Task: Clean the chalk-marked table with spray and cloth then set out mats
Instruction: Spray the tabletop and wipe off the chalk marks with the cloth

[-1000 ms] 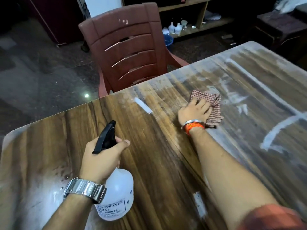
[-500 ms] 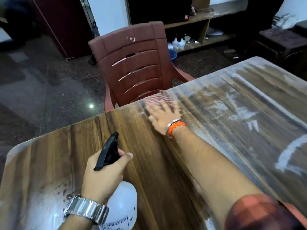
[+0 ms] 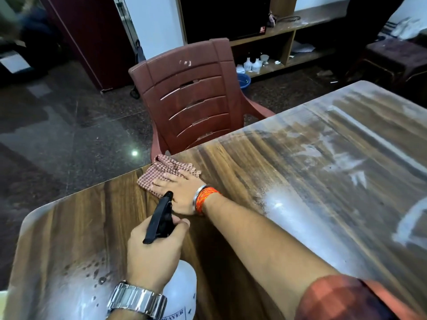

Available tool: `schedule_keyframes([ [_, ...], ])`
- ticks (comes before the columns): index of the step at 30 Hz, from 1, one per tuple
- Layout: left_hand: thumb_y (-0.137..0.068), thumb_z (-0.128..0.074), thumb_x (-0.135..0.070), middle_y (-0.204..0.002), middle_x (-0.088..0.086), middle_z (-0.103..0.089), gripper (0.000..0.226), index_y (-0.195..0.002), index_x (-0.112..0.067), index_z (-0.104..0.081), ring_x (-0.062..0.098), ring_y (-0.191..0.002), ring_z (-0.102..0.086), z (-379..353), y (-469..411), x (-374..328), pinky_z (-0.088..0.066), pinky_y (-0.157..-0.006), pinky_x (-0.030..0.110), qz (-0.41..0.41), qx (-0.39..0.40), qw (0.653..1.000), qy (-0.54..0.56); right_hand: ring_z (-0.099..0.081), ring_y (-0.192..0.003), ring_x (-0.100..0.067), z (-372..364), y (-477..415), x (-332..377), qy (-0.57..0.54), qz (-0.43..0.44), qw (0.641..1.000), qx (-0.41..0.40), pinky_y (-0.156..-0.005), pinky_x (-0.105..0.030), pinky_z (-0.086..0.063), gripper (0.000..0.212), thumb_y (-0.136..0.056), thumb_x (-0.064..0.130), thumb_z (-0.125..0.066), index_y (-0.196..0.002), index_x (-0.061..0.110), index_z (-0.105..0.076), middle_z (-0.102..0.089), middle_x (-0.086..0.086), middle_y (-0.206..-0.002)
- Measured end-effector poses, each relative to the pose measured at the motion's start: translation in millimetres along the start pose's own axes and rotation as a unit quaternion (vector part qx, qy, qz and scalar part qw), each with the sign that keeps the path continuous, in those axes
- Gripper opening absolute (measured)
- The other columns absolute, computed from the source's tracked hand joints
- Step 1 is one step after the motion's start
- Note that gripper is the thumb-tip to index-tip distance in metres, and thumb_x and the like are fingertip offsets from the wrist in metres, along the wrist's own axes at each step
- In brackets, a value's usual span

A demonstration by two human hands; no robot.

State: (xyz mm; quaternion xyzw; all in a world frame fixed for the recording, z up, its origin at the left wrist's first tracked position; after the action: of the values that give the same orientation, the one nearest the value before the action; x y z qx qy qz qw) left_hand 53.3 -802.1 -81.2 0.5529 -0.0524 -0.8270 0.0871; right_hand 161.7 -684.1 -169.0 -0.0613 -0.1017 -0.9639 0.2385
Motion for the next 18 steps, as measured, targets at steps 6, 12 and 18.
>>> schedule_keyframes([
  [6, -0.077, -0.079, -0.02, -0.053, 0.004, -0.06, 0.014, -0.07, -0.026, -0.068, 0.027, -0.054, -0.058, 8.1, 2.9, 6.5, -0.052, -0.063, 0.04, 0.01, -0.009, 1.0, 0.004, -0.004, -0.147, -0.016, 4.6, 27.5, -120.2, -0.074, -0.304, 0.948, -0.057, -0.116, -0.051, 0.002, 0.054, -0.099, 0.04, -0.021, -0.152, 0.036, -0.01, -0.007, 0.013, -0.16],
  [12, -0.076, -0.079, -0.019, -0.053, 0.001, -0.061, 0.016, -0.067, -0.024, -0.067, 0.023, -0.051, -0.057, 5.3, 5.7, 8.2, -0.053, -0.061, 0.042, 0.024, -0.007, 1.0, 0.01, -0.006, -0.147, -0.018, -9.8, 81.7, -94.7, -0.088, -0.366, 0.924, -0.068, -0.116, -0.051, 0.0, 0.056, -0.098, 0.042, -0.024, -0.152, 0.035, -0.011, -0.007, 0.014, -0.16],
  [18, -0.076, -0.076, -0.026, -0.065, 0.002, -0.066, 0.013, -0.073, -0.017, -0.068, 0.023, -0.061, -0.062, 2.0, 15.3, -2.9, -0.046, -0.059, 0.028, 0.008, -0.023, 0.999, -0.028, -0.008, -0.146, -0.014, -36.7, 150.5, -0.4, -0.045, -0.207, 0.975, -0.068, -0.115, -0.047, 0.0, 0.053, -0.099, 0.045, -0.022, -0.151, 0.037, -0.015, -0.015, 0.014, -0.158],
])
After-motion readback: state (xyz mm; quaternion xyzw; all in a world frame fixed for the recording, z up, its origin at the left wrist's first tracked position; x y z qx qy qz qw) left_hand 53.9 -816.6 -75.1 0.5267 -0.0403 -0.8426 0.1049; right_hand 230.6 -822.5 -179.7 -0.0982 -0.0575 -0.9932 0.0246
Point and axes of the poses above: each hand's wrist, its own y-axis away from the middle knuckle, its own z-axis out of the back of the hand, x = y × z, the point moved 3 cm from there along -y, towards the middle knuckle
